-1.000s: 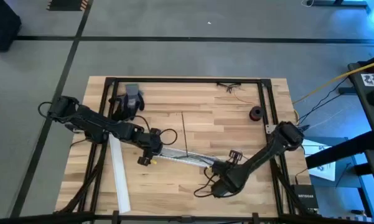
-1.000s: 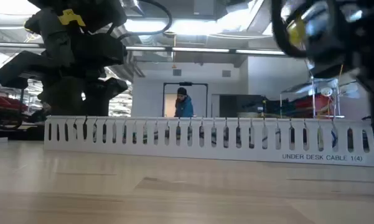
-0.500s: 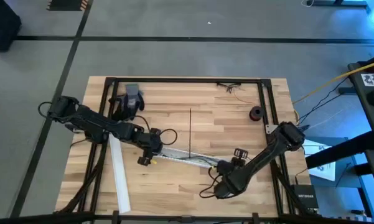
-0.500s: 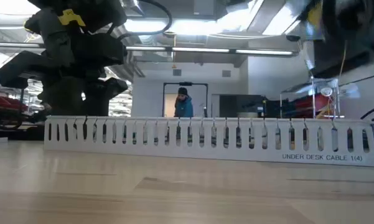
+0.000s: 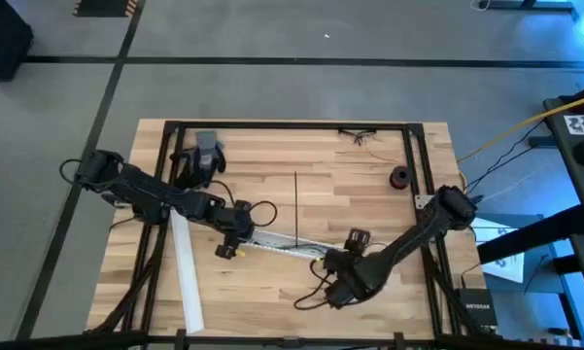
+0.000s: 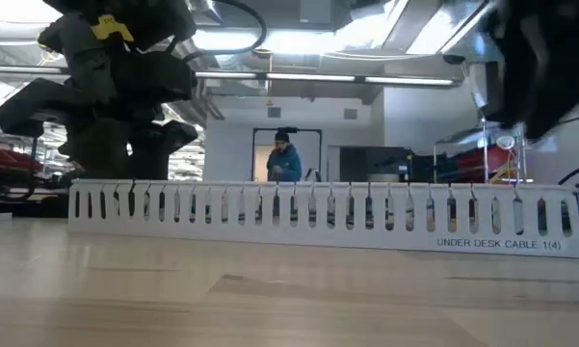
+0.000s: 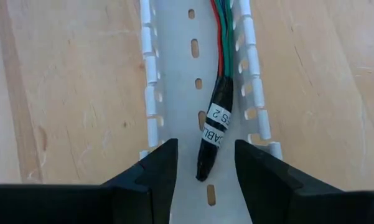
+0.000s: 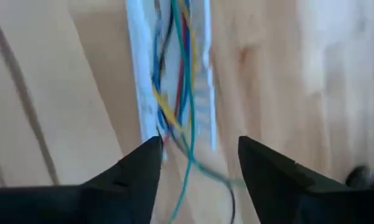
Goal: Ziptie cables
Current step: Put the zip tied cable wires into the white cable duct
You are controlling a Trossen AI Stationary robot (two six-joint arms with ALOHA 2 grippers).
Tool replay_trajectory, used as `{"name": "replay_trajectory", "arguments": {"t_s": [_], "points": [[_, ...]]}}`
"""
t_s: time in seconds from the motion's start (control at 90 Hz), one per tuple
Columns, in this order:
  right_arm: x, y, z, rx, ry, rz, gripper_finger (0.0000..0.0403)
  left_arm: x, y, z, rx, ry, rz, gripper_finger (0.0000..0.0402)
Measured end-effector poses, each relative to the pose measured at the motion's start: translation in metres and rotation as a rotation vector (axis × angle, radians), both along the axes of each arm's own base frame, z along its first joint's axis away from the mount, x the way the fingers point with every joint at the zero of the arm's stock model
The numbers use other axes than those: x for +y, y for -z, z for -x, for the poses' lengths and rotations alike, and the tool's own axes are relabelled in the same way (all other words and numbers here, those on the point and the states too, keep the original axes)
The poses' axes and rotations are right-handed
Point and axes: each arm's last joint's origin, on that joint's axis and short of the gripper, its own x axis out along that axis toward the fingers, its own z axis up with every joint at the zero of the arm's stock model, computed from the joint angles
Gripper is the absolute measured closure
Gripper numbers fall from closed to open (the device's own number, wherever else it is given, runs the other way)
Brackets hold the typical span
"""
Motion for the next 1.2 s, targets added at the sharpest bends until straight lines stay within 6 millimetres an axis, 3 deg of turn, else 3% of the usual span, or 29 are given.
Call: {"name": "replay_trajectory", "arguments": {"t_s": [0.1,0.367,0.478,0.567,0.689,0.778,0.844,1.0,1.089,1.2], "points": [[0.000,0.011,0.005,0.041,0.003,-0.030,0.0217,-0.001,0.000,0.000,0.001,0.002,0.000,0.0247],[-0.024,0.045,0.033,0.156,0.048,0.170,0.0276,-0.002,0.000,0.001,0.002,0.002,0.000,0.0247],[-0.025,0.072,0.038,0.146,0.067,0.047,0.0301,-0.002,0.000,0.001,0.002,0.003,-0.001,0.0247],[-0.025,0.079,0.041,0.149,0.057,-0.019,0.0315,-0.002,0.000,0.001,0.004,0.003,-0.001,0.0247],[-0.018,0.066,0.041,0.229,0.080,-0.035,0.0322,-0.002,0.000,0.001,0.002,0.004,0.000,0.0247],[-0.014,0.029,0.040,0.257,0.063,-0.046,0.0323,-0.002,0.000,0.000,-0.002,0.006,0.000,0.0247],[-0.013,0.000,0.034,0.172,0.041,-0.049,0.0323,-0.003,0.000,0.000,-0.004,0.010,0.001,0.0247],[-0.010,-0.039,0.016,-0.166,-0.008,-0.025,0.0323,-0.003,0.000,0.000,-0.009,0.010,0.002,0.0247],[-0.009,-0.044,0.006,-0.274,-0.058,-0.024,0.0325,-0.003,0.000,0.000,-0.012,0.011,0.003,0.0247],[-0.014,-0.029,-0.003,-0.292,-0.085,-0.060,0.0338,-0.003,0.000,0.000,-0.012,0.011,0.003,0.0247]]}}
